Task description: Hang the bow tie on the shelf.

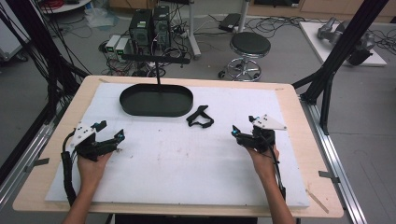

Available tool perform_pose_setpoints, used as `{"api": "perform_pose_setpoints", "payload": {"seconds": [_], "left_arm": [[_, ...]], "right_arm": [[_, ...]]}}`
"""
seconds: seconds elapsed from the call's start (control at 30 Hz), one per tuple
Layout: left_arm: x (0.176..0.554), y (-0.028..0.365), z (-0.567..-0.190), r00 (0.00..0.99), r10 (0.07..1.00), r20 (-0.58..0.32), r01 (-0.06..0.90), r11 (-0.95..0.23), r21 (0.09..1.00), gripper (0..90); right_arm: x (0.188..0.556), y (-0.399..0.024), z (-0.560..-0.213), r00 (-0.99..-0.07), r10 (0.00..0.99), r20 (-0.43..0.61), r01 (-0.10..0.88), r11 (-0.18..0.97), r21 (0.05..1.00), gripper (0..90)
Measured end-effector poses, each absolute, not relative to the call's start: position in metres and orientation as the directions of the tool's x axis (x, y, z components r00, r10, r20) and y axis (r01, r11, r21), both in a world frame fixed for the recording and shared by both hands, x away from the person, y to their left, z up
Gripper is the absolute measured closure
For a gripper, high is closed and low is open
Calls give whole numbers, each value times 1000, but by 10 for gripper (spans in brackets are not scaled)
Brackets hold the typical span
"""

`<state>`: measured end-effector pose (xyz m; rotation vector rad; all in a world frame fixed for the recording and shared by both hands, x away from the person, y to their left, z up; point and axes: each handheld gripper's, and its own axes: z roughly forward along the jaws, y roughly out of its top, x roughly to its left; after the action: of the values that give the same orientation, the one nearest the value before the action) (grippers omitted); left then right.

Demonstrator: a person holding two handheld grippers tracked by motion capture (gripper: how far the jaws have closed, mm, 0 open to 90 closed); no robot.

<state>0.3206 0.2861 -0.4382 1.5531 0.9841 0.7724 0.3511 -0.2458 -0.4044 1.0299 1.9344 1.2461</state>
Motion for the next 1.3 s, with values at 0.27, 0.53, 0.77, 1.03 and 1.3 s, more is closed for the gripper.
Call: {"api": "perform_pose_setpoints", "payload": {"seconds": [0.27,0.53,0.77,1.03,1.3], "left_arm": [[321,286,-438,445,895,-22,189,-69,980,191],[321,287,-438,447,894,-31,189,-61,980,190],[321,288,-438,450,892,-35,189,-57,980,190],[321,288,-438,449,893,-37,189,-54,980,190],[321,288,-438,452,891,-38,187,-53,981,190]], "right_arm": [[379,-226,-398,-540,841,-43,288,233,929,276],[411,-201,-399,-575,818,0,313,220,924,315],[433,-179,-412,-590,807,11,355,248,901,346],[452,-159,-428,-616,787,31,421,296,857,439],[463,-150,-439,-628,778,30,457,337,823,586]]}}
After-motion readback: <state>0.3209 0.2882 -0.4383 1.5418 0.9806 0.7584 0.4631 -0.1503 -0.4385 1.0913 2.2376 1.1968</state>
